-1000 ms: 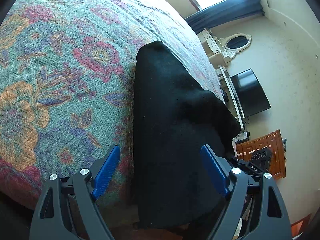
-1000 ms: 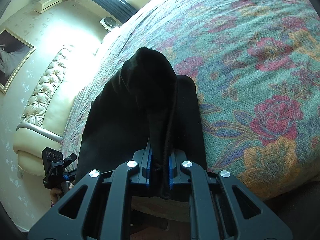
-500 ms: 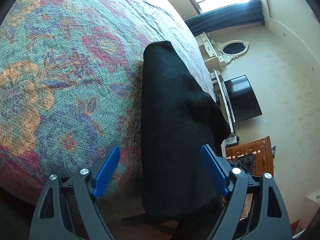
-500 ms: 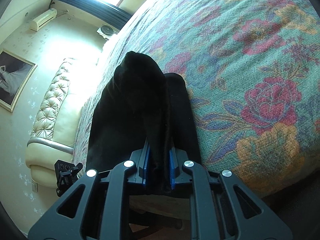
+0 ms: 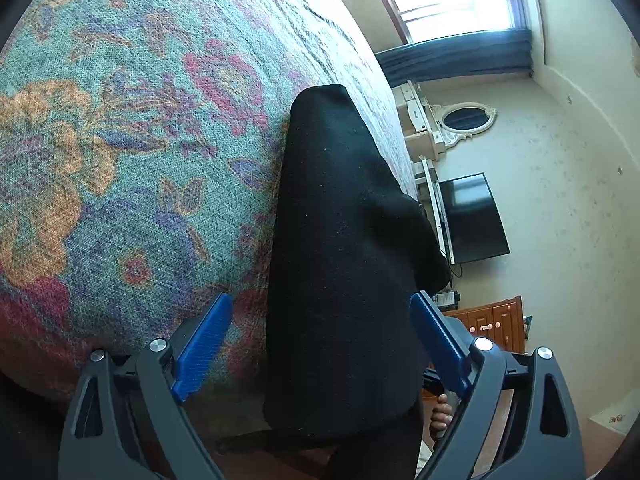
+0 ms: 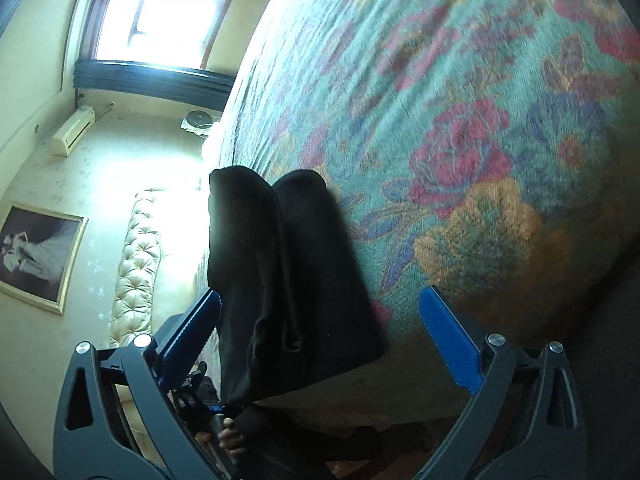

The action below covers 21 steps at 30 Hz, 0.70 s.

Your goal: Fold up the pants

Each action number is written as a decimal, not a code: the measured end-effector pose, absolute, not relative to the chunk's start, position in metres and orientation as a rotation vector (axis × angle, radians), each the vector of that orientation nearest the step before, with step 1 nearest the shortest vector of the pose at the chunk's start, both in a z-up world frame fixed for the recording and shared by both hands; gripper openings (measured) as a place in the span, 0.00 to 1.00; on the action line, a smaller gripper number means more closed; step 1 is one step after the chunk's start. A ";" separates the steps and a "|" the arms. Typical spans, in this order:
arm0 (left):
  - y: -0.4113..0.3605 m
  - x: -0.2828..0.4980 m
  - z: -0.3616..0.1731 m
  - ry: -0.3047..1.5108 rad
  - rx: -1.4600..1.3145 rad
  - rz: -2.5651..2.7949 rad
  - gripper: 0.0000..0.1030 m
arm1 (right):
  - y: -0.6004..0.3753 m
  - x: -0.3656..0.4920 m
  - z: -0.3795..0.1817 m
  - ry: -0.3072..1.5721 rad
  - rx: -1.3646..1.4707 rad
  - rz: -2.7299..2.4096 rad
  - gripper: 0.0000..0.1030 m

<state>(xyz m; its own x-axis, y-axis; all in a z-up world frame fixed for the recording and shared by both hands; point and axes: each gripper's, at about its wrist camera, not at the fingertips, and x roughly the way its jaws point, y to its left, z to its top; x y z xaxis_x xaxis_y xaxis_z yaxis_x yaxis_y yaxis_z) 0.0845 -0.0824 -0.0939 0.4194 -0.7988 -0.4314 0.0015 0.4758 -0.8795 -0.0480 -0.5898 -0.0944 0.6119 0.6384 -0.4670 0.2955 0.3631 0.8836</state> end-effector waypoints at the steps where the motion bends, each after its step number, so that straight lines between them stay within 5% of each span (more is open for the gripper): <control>1: -0.080 0.083 -0.096 1.012 -0.972 -0.611 0.88 | -0.587 -0.049 -0.097 0.937 1.223 0.271 0.97; 12: -0.063 0.063 -0.111 0.903 -1.075 -0.637 0.88 | -0.560 -0.048 -0.104 0.899 1.248 0.420 0.98; 21: -0.078 0.060 -0.110 1.010 -1.105 -0.714 0.88 | -0.551 -0.045 -0.101 0.886 1.242 0.475 0.95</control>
<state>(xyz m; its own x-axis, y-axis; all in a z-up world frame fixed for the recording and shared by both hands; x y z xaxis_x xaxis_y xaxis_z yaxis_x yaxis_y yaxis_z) 0.0596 -0.0779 -0.1102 0.3949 -0.8702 -0.2946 -0.0122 0.3157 -0.9488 -0.0454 -0.5511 -0.1005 0.5934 0.7398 -0.3171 0.1459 0.2885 0.9463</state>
